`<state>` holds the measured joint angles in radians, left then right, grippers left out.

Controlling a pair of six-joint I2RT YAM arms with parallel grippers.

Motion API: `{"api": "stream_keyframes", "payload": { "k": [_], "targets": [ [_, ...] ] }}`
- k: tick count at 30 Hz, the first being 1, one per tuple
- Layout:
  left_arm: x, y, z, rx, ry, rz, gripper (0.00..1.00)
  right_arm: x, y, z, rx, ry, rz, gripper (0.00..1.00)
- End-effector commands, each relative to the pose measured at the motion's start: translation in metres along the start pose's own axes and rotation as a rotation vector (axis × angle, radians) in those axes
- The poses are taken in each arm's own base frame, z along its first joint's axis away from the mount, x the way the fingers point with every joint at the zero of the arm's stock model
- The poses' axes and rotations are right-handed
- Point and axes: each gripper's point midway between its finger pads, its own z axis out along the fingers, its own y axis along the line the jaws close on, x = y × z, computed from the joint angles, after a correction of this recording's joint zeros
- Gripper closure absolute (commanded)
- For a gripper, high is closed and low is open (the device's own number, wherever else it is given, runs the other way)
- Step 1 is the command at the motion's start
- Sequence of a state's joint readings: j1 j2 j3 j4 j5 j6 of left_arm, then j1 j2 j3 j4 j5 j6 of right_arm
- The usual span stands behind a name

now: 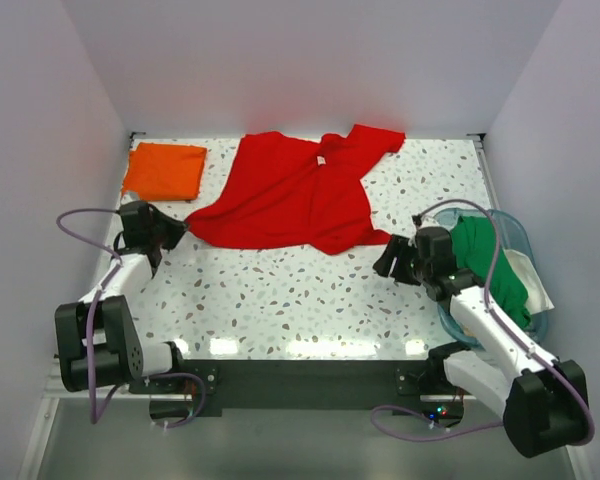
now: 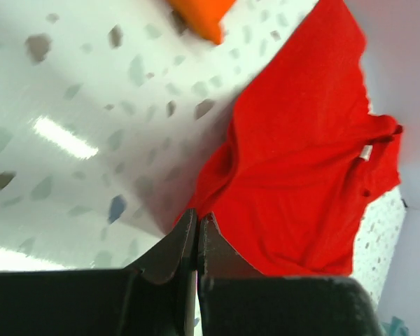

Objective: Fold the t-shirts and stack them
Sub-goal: Flatten the tshirt out

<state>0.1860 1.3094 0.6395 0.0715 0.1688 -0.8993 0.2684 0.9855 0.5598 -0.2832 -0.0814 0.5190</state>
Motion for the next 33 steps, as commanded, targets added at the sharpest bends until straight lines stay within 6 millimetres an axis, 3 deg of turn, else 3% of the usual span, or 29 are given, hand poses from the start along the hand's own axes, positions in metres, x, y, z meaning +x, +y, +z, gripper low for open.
{"api": "stream_keyframes", "payload": {
  "k": [1, 2, 6, 8, 9, 12, 17, 22, 27, 33],
  "targets": [
    [-0.025, -0.007, -0.015, 0.015, -0.125, -0.012, 1.00, 0.004, 0.024, -0.017, -0.135, -0.023, 0.091, 0.33],
    [-0.021, -0.001, -0.019, -0.009, -0.119, -0.012, 1.00, 0.007, 0.020, -0.023, -0.118, -0.028, 0.107, 0.27],
    [-0.025, 0.013, -0.032, -0.082, -0.157, -0.010, 1.00, 0.001, 0.008, -0.025, -0.049, -0.078, 0.139, 0.20],
    [-0.027, 0.010, -0.035, -0.075, -0.165, -0.011, 1.00, -0.022, 0.012, -0.025, -0.037, -0.147, 0.143, 0.20],
    [-0.026, 0.009, -0.034, -0.072, -0.160, -0.015, 1.00, -0.025, 0.007, -0.015, -0.004, -0.139, 0.146, 0.20],
    [-0.025, 0.004, -0.031, -0.061, -0.135, -0.012, 1.00, -0.062, 0.009, 0.003, 0.077, -0.176, 0.139, 0.21],
    [-0.024, 0.006, -0.029, -0.078, -0.118, 0.000, 1.00, -0.092, -0.002, 0.045, 0.213, -0.161, 0.077, 0.29],
    [-0.021, 0.005, -0.027, -0.074, -0.095, 0.008, 1.00, -0.081, -0.013, 0.091, 0.277, -0.065, 0.068, 0.38],
    [-0.021, 0.000, -0.026, -0.056, -0.085, 0.012, 1.00, -0.063, -0.022, 0.111, 0.300, -0.021, 0.099, 0.45],
    [-0.026, -0.007, -0.028, -0.042, -0.087, 0.028, 1.00, -0.055, -0.029, 0.119, 0.310, -0.028, 0.127, 0.49]
  ]
}}
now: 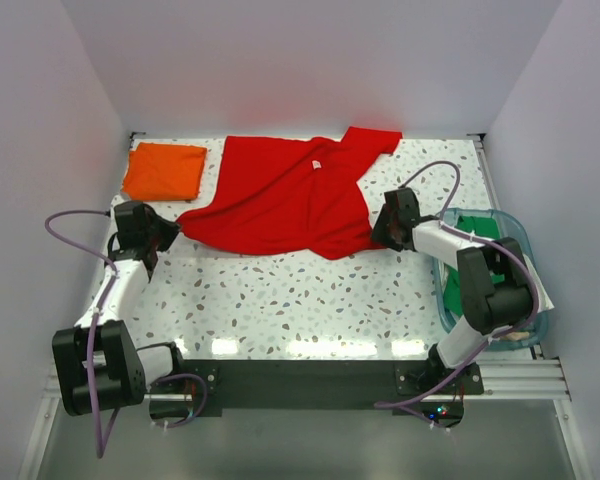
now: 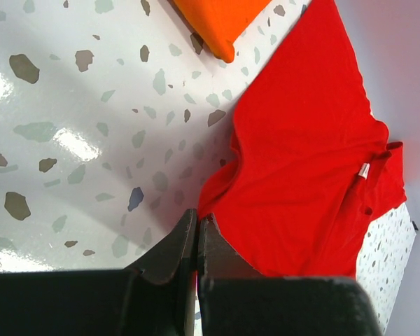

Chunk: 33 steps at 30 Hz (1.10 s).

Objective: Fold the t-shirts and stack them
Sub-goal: Flatten the tshirt out

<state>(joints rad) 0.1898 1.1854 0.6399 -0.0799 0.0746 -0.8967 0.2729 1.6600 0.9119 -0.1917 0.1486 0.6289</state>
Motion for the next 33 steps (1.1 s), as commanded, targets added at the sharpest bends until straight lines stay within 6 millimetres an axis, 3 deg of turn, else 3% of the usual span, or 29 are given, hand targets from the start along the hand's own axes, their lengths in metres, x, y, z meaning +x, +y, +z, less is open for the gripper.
{"api": "stream_keyframes", "payload": {
  "k": [1, 10, 12, 14, 16, 17, 18, 19, 20, 21, 22, 25, 28, 30, 31, 32, 33],
  "targets": [
    [-0.018, -0.019, -0.003, 0.046, -0.033, 0.031, 1.00, -0.018, 0.006, 0.002, -0.019, -0.091, 0.049, 0.58],
    [-0.015, -0.016, -0.002, 0.038, -0.024, 0.036, 1.00, -0.009, 0.009, 0.007, -0.042, -0.057, 0.061, 1.00],
    [-0.016, -0.015, -0.002, 0.036, -0.024, 0.038, 1.00, 0.001, 0.005, 0.003, -0.049, -0.039, 0.059, 1.00],
    [-0.016, -0.015, -0.003, 0.035, -0.025, 0.043, 1.00, 0.004, 0.007, -0.012, -0.086, -0.043, 0.062, 1.00],
    [-0.014, -0.014, -0.003, 0.029, -0.023, 0.043, 1.00, 0.026, 0.003, -0.022, -0.107, -0.006, 0.057, 1.00],
    [-0.014, -0.012, -0.003, 0.025, -0.023, 0.042, 1.00, 0.026, 0.007, -0.035, -0.144, -0.023, 0.055, 1.00],
    [-0.014, -0.011, -0.003, 0.022, -0.022, 0.041, 1.00, 0.045, 0.002, -0.039, -0.149, 0.012, 0.047, 1.00],
    [-0.012, -0.009, -0.002, 0.017, -0.018, 0.041, 1.00, 0.061, 0.007, -0.047, -0.168, 0.033, 0.029, 1.00],
    [-0.012, -0.008, -0.002, 0.011, -0.018, 0.042, 1.00, 0.063, 0.014, -0.062, -0.210, 0.010, 0.022, 1.00],
    [-0.010, -0.004, -0.001, -0.001, -0.013, 0.041, 1.00, 0.083, 0.009, -0.066, -0.208, 0.039, 0.005, 1.00],
    [-0.008, -0.002, 0.000, -0.007, -0.010, 0.041, 1.00, 0.102, 0.020, -0.076, -0.248, 0.065, -0.009, 1.00],
    [-0.005, 0.004, 0.002, -0.024, -0.001, 0.036, 1.00, 0.144, 0.028, -0.097, -0.310, 0.105, -0.020, 1.00],
    [-0.002, 0.007, 0.004, -0.035, 0.007, 0.034, 1.00, 0.169, 0.028, -0.106, -0.333, 0.121, -0.031, 1.00],
    [-0.002, 0.007, 0.004, -0.036, 0.008, 0.033, 1.00, 0.162, 0.030, -0.111, -0.327, 0.078, -0.041, 1.00],
    [-0.002, 0.007, 0.005, -0.037, 0.009, 0.032, 1.00, 0.159, 0.021, -0.111, -0.281, 0.068, -0.067, 1.00],
    [-0.002, 0.005, 0.004, -0.031, 0.009, 0.032, 1.00, 0.137, 0.026, -0.116, -0.257, -0.006, -0.063, 0.96],
    [-0.003, 0.005, 0.004, -0.027, 0.009, 0.031, 1.00, 0.128, 0.027, -0.120, -0.250, -0.035, -0.094, 0.80]
  ]
}}
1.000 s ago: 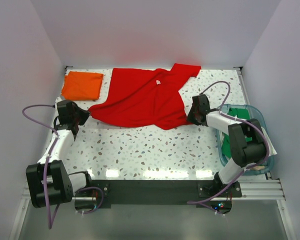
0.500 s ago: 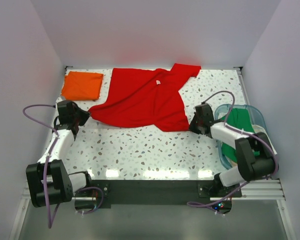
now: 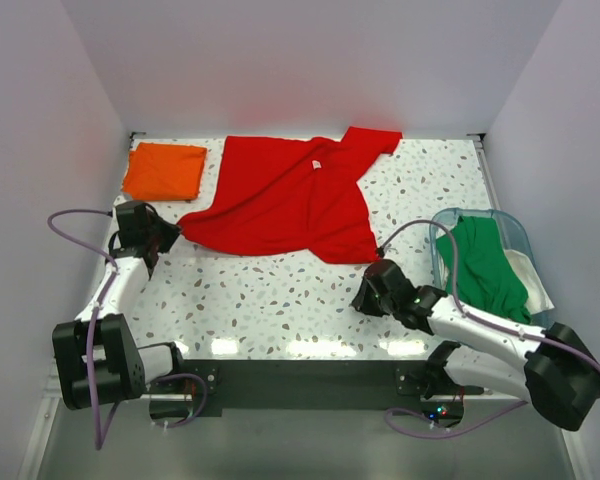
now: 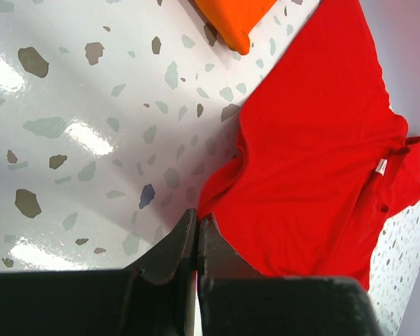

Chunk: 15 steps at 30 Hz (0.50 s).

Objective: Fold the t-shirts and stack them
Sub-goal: Flatten the tshirt out

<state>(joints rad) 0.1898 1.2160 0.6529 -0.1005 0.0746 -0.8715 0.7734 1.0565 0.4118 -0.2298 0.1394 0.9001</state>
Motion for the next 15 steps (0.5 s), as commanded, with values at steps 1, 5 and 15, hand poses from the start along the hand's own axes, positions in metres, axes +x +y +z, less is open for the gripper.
{"api": "stream_keyframes", "payload": {
  "k": [1, 5, 15],
  "targets": [
    [-0.007, -0.001, 0.000, -0.002, -0.017, 0.010, 1.00, -0.054, 0.002, -0.018, 0.097, -0.193, -0.015, 0.72],
    [-0.005, 0.000, 0.002, -0.009, -0.007, 0.022, 1.00, -0.113, 0.005, -0.032, 0.182, -0.313, -0.062, 0.48],
    [0.003, 0.001, 0.008, 0.000, 0.032, 0.016, 1.00, -0.162, -0.002, 0.025, 0.248, -0.222, -0.236, 0.34]
  ]
}}
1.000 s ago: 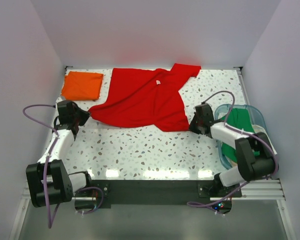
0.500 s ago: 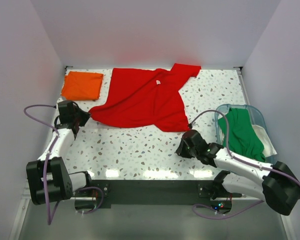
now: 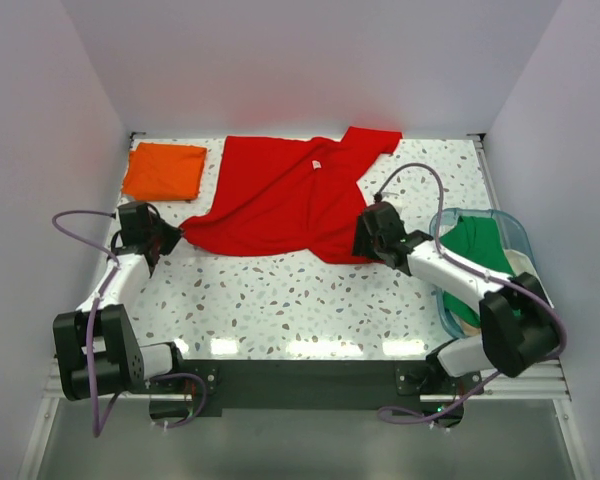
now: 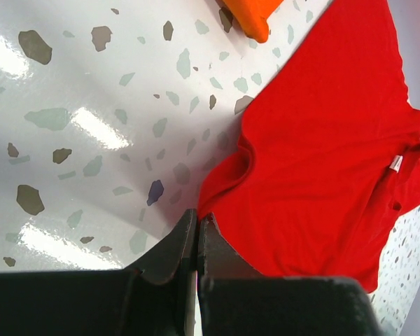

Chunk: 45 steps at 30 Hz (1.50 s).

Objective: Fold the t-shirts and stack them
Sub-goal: Flatten the tshirt out

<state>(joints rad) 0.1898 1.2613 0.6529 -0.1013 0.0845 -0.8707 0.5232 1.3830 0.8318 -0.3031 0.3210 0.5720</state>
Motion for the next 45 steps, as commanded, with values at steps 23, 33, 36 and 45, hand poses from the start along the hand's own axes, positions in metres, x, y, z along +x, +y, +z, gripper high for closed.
{"api": "stream_keyframes", "payload": {
  "k": [23, 33, 36, 45],
  "targets": [
    [-0.005, -0.008, -0.004, 0.035, -0.003, 0.011, 1.00, 0.090, 0.002, 0.010, 0.058, 0.158, -0.121, 0.93],
    [-0.002, -0.006, -0.004, 0.030, 0.003, 0.007, 1.00, 0.138, 0.065, -0.039, -0.243, 0.236, 0.009, 1.00],
    [-0.001, -0.004, -0.004, 0.029, 0.004, 0.007, 1.00, 0.137, 0.087, -0.048, -0.298, 0.233, -0.001, 1.00],
    [-0.001, 0.001, -0.008, 0.008, -0.007, 0.007, 1.00, 0.007, 0.029, -0.050, -0.140, -0.024, 0.092, 0.43]
  ]
}}
